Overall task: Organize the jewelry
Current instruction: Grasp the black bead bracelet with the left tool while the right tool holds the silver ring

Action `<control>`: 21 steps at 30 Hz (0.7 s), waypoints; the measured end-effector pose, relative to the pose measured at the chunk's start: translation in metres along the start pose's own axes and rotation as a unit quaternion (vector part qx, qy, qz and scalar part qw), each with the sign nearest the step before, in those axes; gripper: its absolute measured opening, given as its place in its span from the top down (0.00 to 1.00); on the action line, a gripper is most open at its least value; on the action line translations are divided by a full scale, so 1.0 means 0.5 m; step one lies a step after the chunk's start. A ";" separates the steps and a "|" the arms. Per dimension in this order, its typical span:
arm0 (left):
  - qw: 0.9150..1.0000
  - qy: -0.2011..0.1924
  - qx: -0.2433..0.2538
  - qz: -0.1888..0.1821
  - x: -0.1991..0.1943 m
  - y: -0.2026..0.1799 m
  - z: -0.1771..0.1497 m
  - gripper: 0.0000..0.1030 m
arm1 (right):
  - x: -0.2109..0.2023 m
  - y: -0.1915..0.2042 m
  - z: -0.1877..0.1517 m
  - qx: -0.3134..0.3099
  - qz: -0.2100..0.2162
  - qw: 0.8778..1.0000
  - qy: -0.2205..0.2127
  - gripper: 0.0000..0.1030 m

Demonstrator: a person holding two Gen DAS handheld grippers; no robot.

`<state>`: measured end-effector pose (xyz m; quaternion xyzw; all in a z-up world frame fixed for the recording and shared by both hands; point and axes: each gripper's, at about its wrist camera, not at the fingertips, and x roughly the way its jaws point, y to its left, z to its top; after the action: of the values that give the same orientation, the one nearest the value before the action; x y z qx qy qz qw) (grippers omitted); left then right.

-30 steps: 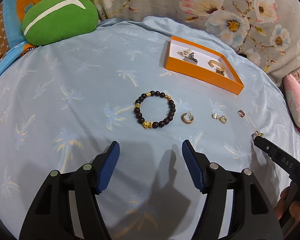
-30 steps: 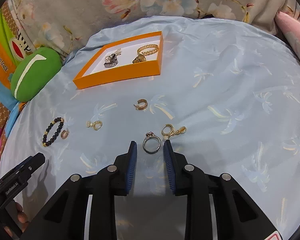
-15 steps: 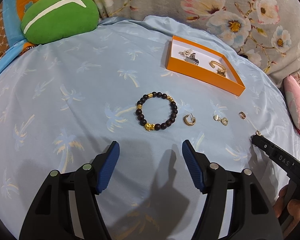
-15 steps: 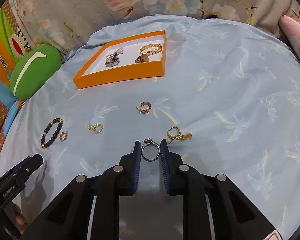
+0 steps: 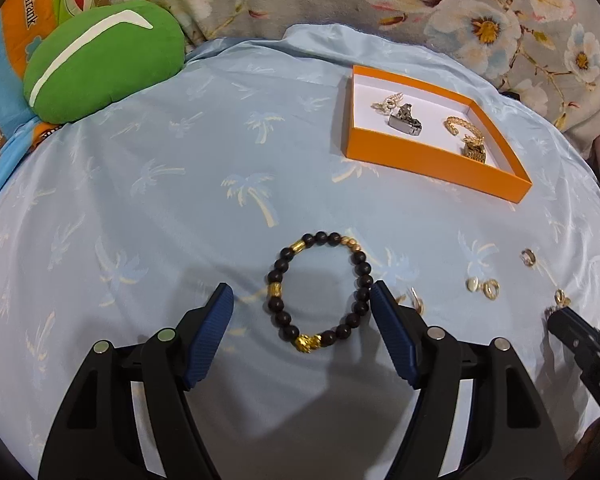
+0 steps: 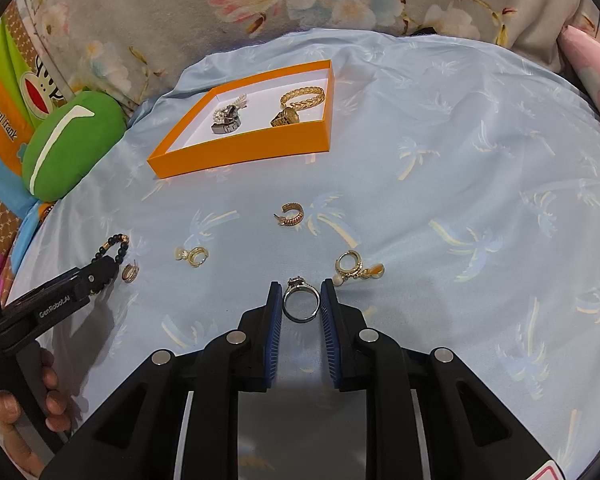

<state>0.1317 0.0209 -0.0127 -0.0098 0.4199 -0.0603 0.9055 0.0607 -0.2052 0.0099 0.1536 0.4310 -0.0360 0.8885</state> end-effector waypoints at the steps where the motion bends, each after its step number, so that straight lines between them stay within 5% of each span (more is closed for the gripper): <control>1: 1.000 -0.001 -0.004 -0.005 0.002 0.005 0.004 0.34 | 0.000 0.000 0.000 0.000 0.000 1.000 0.000 0.81; 13: 1.000 -0.001 -0.007 -0.008 0.015 0.017 0.022 0.34 | 0.000 0.000 0.000 0.000 0.000 1.000 0.000 0.81; 16: 1.000 -0.001 0.002 0.010 0.023 0.016 0.030 0.45 | 0.000 0.000 0.000 0.000 0.000 1.000 0.000 0.81; 21: 1.000 -0.003 0.000 -0.005 0.022 0.022 0.031 0.46 | 0.000 0.000 0.000 0.000 0.000 1.000 0.000 0.81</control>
<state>0.1517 0.0298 -0.0116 -0.0120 0.4167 -0.0645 0.9067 0.0607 -0.2053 0.0099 0.1538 0.4308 -0.0362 0.8885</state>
